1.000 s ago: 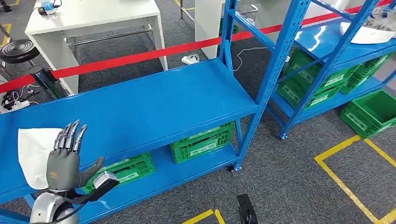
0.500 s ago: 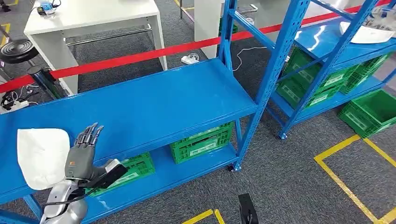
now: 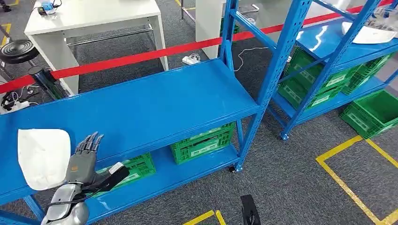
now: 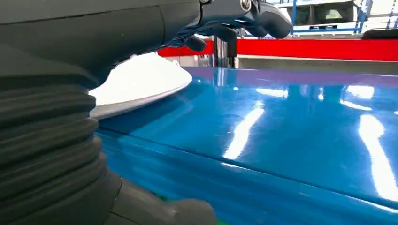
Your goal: Take the parts from the cabinet and place them on the table.
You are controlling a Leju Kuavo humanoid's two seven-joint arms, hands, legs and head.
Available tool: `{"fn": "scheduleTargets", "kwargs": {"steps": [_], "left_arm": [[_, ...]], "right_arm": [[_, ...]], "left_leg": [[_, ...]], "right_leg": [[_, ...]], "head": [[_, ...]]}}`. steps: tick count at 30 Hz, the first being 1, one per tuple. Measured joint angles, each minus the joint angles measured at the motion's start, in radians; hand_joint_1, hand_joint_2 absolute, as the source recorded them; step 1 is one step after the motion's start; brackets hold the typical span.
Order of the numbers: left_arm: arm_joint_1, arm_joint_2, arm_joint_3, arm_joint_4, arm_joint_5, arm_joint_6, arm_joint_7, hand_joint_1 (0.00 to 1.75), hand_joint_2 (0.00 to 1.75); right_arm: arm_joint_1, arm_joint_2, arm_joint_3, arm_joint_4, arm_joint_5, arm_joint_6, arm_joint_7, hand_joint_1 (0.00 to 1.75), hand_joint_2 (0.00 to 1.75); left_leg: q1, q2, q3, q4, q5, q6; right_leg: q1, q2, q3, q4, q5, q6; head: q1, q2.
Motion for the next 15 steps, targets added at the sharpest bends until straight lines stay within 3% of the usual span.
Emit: {"fn": "scheduleTargets", "kwargs": {"steps": [15], "left_arm": [[-0.002, 0.000, -0.040, -0.008, -0.191, 0.045, 0.193, 0.00, 1.75]], "right_arm": [[0.000, 0.000, -0.013, 0.000, 0.003, 0.000, -0.001, 0.00, 0.00]], "left_leg": [[0.000, 0.000, 0.000, 0.000, 0.000, 0.000]], "right_leg": [[0.000, 0.000, 0.000, 0.000, 0.000, 0.000]], "head": [[0.000, 0.000]]}}
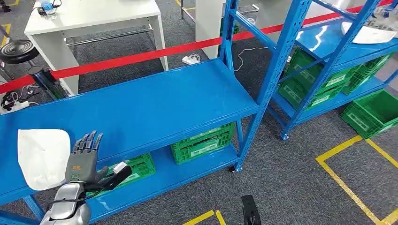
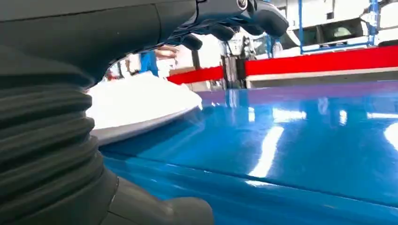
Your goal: Take the parts from the cabinet and place them on the table.
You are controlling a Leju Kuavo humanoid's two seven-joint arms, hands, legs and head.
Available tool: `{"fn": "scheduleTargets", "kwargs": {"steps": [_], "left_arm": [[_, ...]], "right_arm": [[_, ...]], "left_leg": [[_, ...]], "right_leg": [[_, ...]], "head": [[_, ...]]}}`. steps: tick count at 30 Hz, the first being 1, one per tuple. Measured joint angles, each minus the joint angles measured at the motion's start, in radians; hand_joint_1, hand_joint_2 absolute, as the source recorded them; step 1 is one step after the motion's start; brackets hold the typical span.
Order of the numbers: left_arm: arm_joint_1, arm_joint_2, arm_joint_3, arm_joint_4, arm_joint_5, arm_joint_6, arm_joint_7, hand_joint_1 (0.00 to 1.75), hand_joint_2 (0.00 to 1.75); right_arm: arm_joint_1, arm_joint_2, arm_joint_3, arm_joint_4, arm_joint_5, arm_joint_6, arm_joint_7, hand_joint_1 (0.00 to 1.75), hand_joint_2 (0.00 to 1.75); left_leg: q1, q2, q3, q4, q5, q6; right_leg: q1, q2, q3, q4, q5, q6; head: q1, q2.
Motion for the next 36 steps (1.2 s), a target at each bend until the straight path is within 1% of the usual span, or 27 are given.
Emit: {"fn": "scheduleTargets", "kwargs": {"steps": [2, 6, 12, 19, 24, 25, 27, 31, 36], "left_arm": [[-0.002, 0.000, -0.013, -0.001, -0.040, -0.001, 0.049, 0.00, 1.75], [-0.007, 0.000, -0.022, -0.002, -0.060, -0.025, 0.081, 0.00, 1.75], [-0.006, 0.003, -0.022, -0.012, -0.071, -0.030, 0.080, 0.00, 1.75], [0.004, 0.008, -0.022, -0.026, -0.054, -0.039, 0.051, 0.00, 1.75], [0.018, 0.011, -0.021, -0.041, -0.054, -0.039, 0.048, 0.00, 1.75], [0.020, 0.012, -0.021, -0.042, -0.054, -0.039, 0.048, 0.00, 0.00], [0.021, 0.014, -0.021, -0.045, -0.054, -0.044, 0.046, 0.00, 0.00], [0.027, 0.017, -0.014, -0.051, -0.056, -0.075, 0.038, 0.00, 0.00], [0.035, 0.022, -0.011, -0.056, -0.061, -0.082, 0.037, 0.00, 0.00]], "right_arm": [[0.000, 0.000, -0.002, 0.000, 0.000, 0.000, 0.000, 0.00, 0.00], [0.000, 0.000, -0.007, 0.000, 0.000, -0.002, 0.000, 0.00, 0.00], [0.000, 0.000, -0.008, 0.000, 0.008, -0.001, 0.000, 0.00, 0.00], [0.000, 0.000, -0.008, 0.000, 0.017, 0.000, 0.000, 0.00, 0.00], [0.000, 0.000, -0.008, 0.000, 0.021, 0.003, 0.000, 0.00, 0.00], [0.000, 0.000, -0.008, 0.000, 0.021, 0.003, 0.000, 0.00, 0.00], [0.000, 0.000, -0.008, 0.000, 0.022, 0.003, 0.000, 0.00, 0.00], [0.000, 0.000, -0.008, 0.000, 0.027, 0.007, -0.001, 0.00, 0.00], [0.000, 0.000, -0.008, 0.000, 0.028, 0.010, -0.001, 0.00, 0.00]], "left_leg": [[0.000, 0.000, 0.000, 0.000, 0.000, 0.000], [0.000, 0.000, 0.000, 0.000, 0.000, 0.000], [0.000, 0.000, 0.000, 0.000, 0.000, 0.000], [0.000, 0.000, 0.000, 0.000, 0.000, 0.000], [0.000, 0.000, 0.000, 0.000, 0.000, 0.000], [0.000, 0.000, 0.000, 0.000, 0.000, 0.000], [0.000, 0.000, 0.000, 0.000, 0.000, 0.000], [0.000, 0.000, 0.000, 0.000, 0.000, 0.000], [0.000, 0.000, 0.000, 0.000, 0.000, 0.000]], "right_leg": [[0.000, 0.000, 0.000, 0.000, 0.000, 0.000], [0.000, 0.000, 0.000, 0.000, 0.000, 0.000], [0.000, 0.000, 0.000, 0.000, 0.000, 0.000], [0.000, 0.000, 0.000, 0.000, 0.000, 0.000], [0.000, 0.000, 0.000, 0.000, 0.000, 0.000], [0.000, 0.000, 0.000, 0.000, 0.000, 0.000], [0.000, 0.000, 0.000, 0.000, 0.000, 0.000], [0.000, 0.000, 0.000, 0.000, 0.000, 0.000], [0.000, 0.000, 0.000, 0.001, 0.000, 0.000]], "head": [[0.000, 0.000], [0.000, 0.000], [0.000, 0.000], [0.000, 0.000], [0.000, 0.000], [0.000, 0.000], [0.000, 0.000], [0.000, 0.000], [0.000, 0.000]]}}
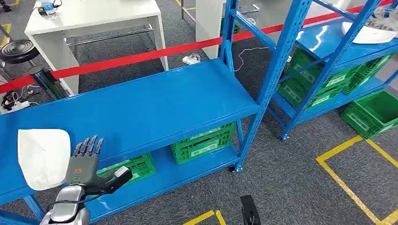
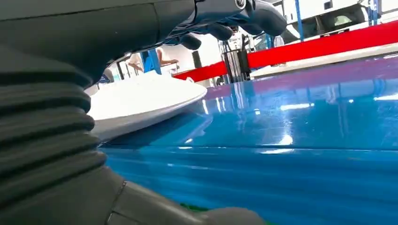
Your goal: Take the parts from the cabinet and place them on the table.
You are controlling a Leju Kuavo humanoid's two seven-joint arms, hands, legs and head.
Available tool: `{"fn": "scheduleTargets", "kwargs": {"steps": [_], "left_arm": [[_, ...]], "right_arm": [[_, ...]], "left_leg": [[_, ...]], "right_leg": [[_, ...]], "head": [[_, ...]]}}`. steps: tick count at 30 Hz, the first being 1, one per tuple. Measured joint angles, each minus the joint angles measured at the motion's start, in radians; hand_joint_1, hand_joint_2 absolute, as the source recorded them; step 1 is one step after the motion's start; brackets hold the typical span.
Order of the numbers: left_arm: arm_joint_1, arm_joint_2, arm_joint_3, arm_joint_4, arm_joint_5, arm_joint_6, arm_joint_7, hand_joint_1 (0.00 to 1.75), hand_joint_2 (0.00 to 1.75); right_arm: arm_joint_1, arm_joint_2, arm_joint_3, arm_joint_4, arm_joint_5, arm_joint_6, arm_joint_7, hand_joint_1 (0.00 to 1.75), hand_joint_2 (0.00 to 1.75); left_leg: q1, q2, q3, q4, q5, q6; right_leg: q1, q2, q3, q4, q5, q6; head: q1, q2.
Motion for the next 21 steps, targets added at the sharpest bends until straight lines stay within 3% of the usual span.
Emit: {"fn": "scheduleTargets", "kwargs": {"steps": [8, 12, 14, 17, 21], "left_arm": [[0.002, 0.002, 0.010, -0.007, -0.011, 0.000, -0.006, 0.00, 0.00], [0.002, 0.004, 0.014, -0.006, -0.042, 0.000, 0.026, 0.00, 0.00], [0.000, 0.008, 0.014, -0.005, -0.080, -0.004, 0.075, 0.00, 0.00], [-0.011, 0.021, 0.000, 0.002, -0.106, -0.066, 0.236, 0.00, 0.00], [-0.024, 0.050, -0.016, 0.015, -0.108, -0.129, 0.295, 0.00, 0.00]], "right_arm": [[0.000, 0.000, 0.000, 0.000, 0.002, 0.000, 0.000, 0.00, 0.00], [0.000, 0.000, 0.000, 0.000, 0.000, 0.000, 0.001, 0.00, 0.00], [0.000, 0.000, 0.000, 0.000, -0.002, 0.000, 0.001, 0.00, 0.00], [0.000, 0.000, -0.002, 0.000, -0.006, -0.002, 0.001, 0.00, 0.00], [0.000, 0.000, -0.008, 0.000, -0.007, -0.002, 0.000, 0.00, 0.00]], "left_leg": [[0.000, 0.000, 0.000, 0.000, 0.000, 0.000], [0.000, 0.000, 0.000, 0.000, 0.000, 0.000], [0.000, 0.000, 0.000, 0.000, 0.000, 0.000], [0.000, 0.000, 0.000, 0.000, 0.000, -0.001], [0.000, 0.000, 0.000, 0.000, 0.001, -0.001]], "right_leg": [[0.000, 0.000, 0.000, 0.000, 0.000, 0.000], [0.000, 0.000, 0.000, 0.000, 0.000, 0.000], [0.000, 0.000, 0.000, 0.000, 0.000, 0.000], [0.000, 0.000, 0.000, 0.000, 0.000, 0.000], [0.000, 0.000, 0.000, 0.001, 0.000, 0.000]], "head": [[0.000, 0.000], [0.000, 0.000], [0.000, 0.000], [0.000, 0.000], [0.000, 0.000]]}}
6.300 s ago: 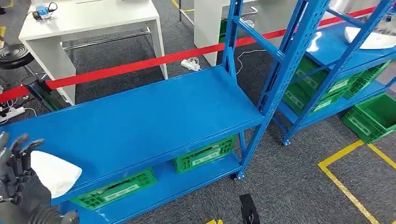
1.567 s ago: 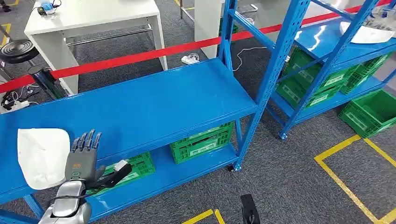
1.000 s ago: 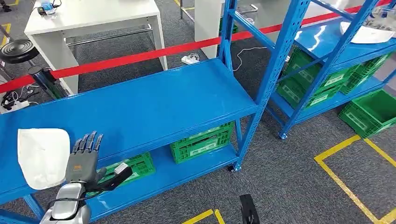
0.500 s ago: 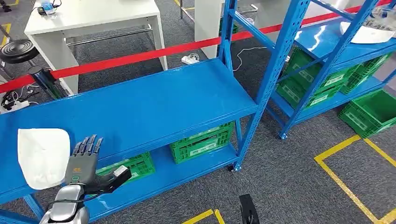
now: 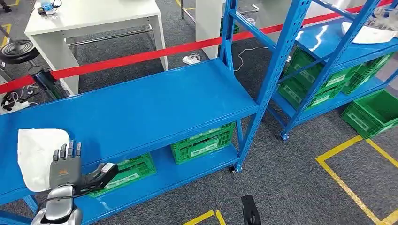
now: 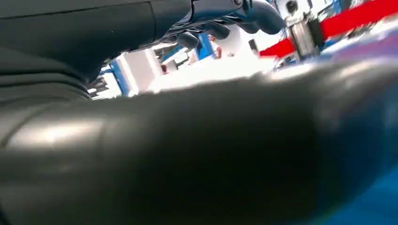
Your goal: Take the parts from the cabinet and place them on the table.
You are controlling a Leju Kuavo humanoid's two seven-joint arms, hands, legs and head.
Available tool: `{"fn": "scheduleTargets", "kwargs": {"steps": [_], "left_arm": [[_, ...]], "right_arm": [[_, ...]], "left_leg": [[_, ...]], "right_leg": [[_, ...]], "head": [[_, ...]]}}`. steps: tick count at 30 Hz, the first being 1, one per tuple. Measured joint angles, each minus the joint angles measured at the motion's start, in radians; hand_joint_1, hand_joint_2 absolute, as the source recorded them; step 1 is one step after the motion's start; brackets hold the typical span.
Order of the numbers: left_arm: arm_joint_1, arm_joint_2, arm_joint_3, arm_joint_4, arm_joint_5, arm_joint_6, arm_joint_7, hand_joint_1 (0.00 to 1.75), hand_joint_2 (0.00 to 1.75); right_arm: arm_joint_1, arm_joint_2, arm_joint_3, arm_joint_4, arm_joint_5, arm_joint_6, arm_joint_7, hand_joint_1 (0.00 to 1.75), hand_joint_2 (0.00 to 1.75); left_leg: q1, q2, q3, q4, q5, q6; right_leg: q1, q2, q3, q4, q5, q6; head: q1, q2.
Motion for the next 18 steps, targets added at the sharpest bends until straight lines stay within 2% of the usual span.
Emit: {"fn": "scheduleTargets", "kwargs": {"steps": [7, 18], "left_arm": [[0.000, 0.037, -0.003, 0.023, 0.000, -0.063, 0.019, 0.00, 0.00], [0.001, 0.047, -0.003, 0.031, 0.000, -0.067, 0.017, 0.00, 0.00]], "right_arm": [[0.000, 0.000, -0.005, 0.000, 0.000, -0.001, 0.000, 0.00, 0.00], [0.000, 0.000, -0.008, 0.000, 0.006, -0.001, -0.003, 0.00, 0.00]], "left_leg": [[0.000, 0.000, 0.000, 0.000, 0.000, 0.000], [0.000, 0.000, 0.000, 0.000, 0.000, 0.000]], "right_leg": [[0.000, 0.000, 0.000, 0.000, 0.000, 0.000], [0.000, 0.000, 0.000, 0.000, 0.000, 0.000]], "head": [[0.000, 0.000], [0.000, 0.000]]}}
